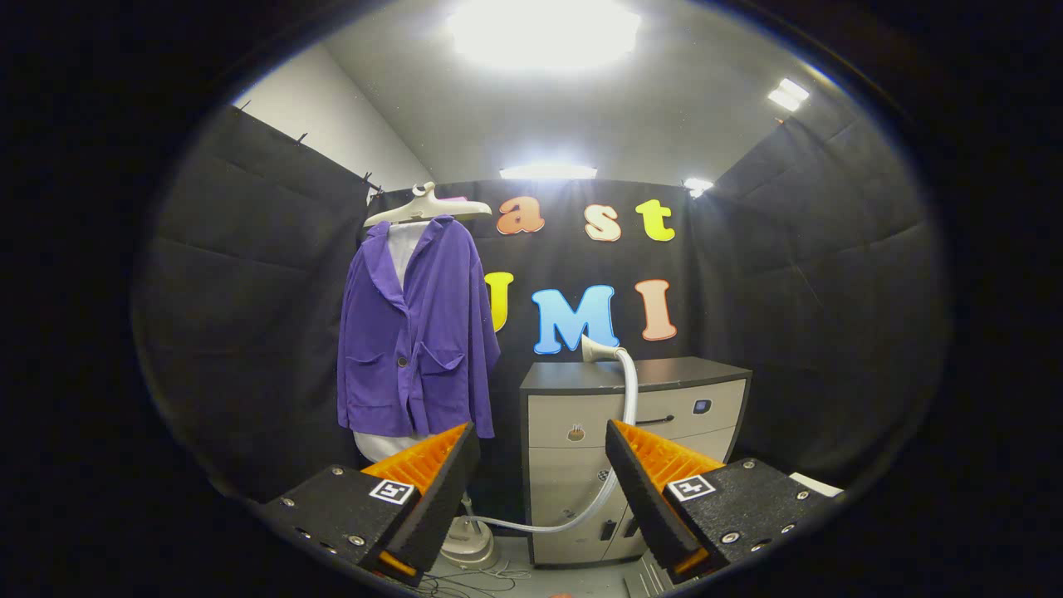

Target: Iron the clothes twice with a garment steamer, once on the left side and once on the right side.

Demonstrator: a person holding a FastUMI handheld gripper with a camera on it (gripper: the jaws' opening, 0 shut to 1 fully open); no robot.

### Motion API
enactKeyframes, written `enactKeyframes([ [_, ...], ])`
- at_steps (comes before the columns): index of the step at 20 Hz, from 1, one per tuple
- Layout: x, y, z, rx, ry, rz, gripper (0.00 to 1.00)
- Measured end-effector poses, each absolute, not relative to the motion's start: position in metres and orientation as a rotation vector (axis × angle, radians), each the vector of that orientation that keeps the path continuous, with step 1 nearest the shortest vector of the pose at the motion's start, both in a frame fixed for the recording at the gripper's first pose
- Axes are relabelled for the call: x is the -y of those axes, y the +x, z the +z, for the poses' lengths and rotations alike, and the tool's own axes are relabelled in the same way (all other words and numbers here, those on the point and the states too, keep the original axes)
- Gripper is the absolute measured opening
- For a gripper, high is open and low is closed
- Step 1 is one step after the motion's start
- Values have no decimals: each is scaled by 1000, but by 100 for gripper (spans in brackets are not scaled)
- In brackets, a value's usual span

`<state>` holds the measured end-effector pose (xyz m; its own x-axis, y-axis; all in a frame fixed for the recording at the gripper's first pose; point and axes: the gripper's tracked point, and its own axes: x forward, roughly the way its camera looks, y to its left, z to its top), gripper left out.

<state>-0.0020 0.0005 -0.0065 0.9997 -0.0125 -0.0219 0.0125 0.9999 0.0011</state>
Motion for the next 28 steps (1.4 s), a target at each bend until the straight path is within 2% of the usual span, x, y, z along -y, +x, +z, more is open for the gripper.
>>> enactKeyframes([
  [7, 0, 0, -9, -42, 18, -26, 94],
  [14, 6, 12, 20, -9, 14, -36, 94],
  [28, 45, 122, 97, 31, 16, 39, 94],
])
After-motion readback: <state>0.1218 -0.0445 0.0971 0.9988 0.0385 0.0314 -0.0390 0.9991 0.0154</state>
